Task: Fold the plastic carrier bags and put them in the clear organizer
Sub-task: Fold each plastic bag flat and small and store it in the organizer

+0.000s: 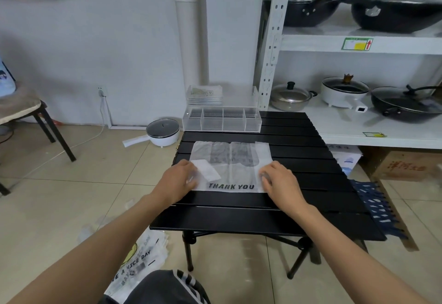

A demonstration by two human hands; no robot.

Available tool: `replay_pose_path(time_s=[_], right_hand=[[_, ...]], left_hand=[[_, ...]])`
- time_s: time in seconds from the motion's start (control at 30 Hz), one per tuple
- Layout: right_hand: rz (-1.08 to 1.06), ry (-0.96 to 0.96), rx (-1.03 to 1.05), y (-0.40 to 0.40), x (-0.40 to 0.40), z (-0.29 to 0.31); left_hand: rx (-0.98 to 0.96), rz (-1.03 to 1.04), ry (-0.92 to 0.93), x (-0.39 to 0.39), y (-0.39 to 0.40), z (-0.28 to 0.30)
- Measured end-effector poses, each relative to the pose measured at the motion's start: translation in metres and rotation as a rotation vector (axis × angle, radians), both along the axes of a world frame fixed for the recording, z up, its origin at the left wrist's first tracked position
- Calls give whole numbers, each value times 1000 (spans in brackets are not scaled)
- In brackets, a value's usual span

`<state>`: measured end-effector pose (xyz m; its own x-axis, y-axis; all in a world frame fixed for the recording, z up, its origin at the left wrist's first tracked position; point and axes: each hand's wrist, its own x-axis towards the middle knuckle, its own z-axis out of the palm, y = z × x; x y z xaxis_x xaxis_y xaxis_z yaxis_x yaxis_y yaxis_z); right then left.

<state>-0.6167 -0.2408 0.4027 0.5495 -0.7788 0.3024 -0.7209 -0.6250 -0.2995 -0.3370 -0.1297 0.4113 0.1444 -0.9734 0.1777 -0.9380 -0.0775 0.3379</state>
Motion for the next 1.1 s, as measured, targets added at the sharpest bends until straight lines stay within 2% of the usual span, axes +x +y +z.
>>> replay_pose_path(time_s=[0.1,0.3,0.47,0.57,0.67,0.73,0.8,0.9,0.97,1.1], right_hand=[[-44,-13,53,-7,6,1],[-128,178,85,-13,16,-1],[-149,217,81,-15,17,-6],[-152,186,96,-13,17,-5],[-145,40,119,-10,15,-2],[-114,-32,21,-3,14,1],[-12,-76,-114,8,15,4],[213,-26,-166,24,21,3],[293,16,-145,31,25,-3],[305,-24,-64,35,26,-7]], left_hand=[[134,40,-46,-4,-11,5],[290,50,-167,-17,-29,14],[349,35,-199,-15,-37,15],[332,13,-180,-15,-34,17],[142,-10,-235,-22,-23,17],[-22,-132,-263,-31,-14,18],[-89,-350,-287,-40,-7,19],[-44,-591,-442,-49,-6,16],[4,-594,-501,-56,-10,16],[69,-548,-561,-69,-15,20]])
